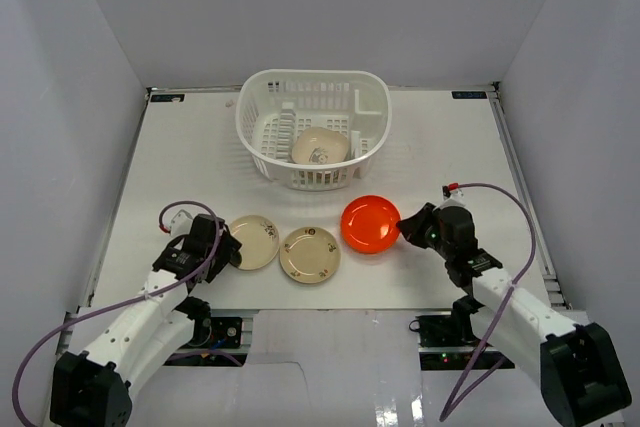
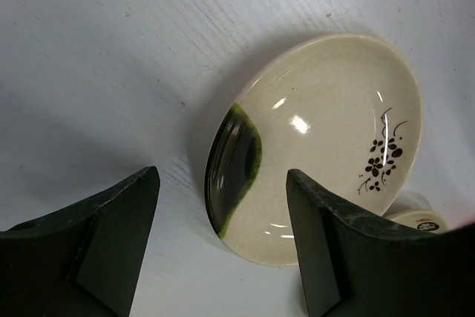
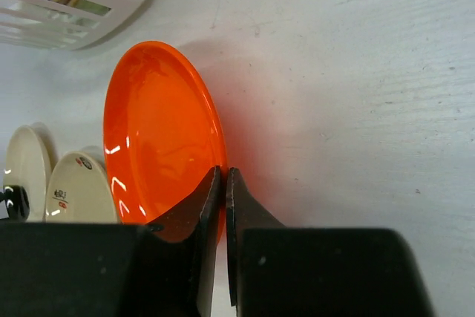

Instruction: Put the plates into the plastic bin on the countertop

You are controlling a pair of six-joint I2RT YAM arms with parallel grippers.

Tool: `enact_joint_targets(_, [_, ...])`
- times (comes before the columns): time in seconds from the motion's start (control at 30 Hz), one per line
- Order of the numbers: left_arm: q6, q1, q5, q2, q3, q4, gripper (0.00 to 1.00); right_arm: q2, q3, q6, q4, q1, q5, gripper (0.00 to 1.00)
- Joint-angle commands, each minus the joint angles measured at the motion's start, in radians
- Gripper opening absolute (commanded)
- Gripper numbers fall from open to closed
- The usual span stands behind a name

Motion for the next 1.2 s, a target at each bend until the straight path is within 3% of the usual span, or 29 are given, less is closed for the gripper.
enact_joint_targets(0.0, [-0.007,0.004,0.009,0.012,-0.031,0.145,0.79,-0.129,0.044,-0.035,-0.119,-0.005,0.050,0.08])
enact_joint_targets(0.07, [0.004,0.004,0.020,0.015,-0.047,0.179,0.77,-0.199,0.075,-0.049,-0.200,-0.005,0.073,0.08])
enact_joint_targets(0.2, [0.015,0.004,0.020,0.038,-0.082,0.230,0.61,-0.242,0.126,-0.062,-0.275,-0.005,0.026,0.08])
enact_joint_targets(0.23, [0.018,0.004,0.022,0.038,-0.088,0.236,0.49,-0.262,0.136,-0.056,-0.278,-0.005,0.016,0.08])
enact_joint_targets(0.33, [0.034,0.004,0.019,0.026,-0.097,0.236,0.24,-0.299,0.204,-0.045,-0.312,-0.005,-0.040,0.08])
enact_joint_targets(0.37, [0.039,0.004,0.014,0.017,-0.099,0.233,0.10,-0.307,0.256,-0.045,-0.333,-0.005,-0.059,0.08])
enact_joint_targets(0.43, [0.045,0.004,0.008,-0.014,-0.093,0.212,0.00,-0.308,0.311,-0.046,-0.344,-0.005,-0.085,0.08])
enact_joint_targets(0.67, [0.087,0.004,-0.018,-0.136,0.016,0.088,0.00,-0.092,0.557,-0.049,-0.208,-0.005,-0.122,0.08])
enact_joint_targets(0.8, [0.133,0.004,-0.026,-0.221,0.122,0.032,0.00,0.183,0.711,-0.065,-0.114,-0.005,-0.107,0.08])
enact_joint_targets(1.0, [0.240,0.004,0.043,-0.275,0.319,0.015,0.00,0.542,0.985,-0.150,-0.122,0.001,-0.061,0.08])
enact_joint_targets(1.17, [0.303,0.004,0.127,-0.212,0.459,0.087,0.00,0.718,1.165,-0.210,-0.183,0.033,-0.031,0.08])
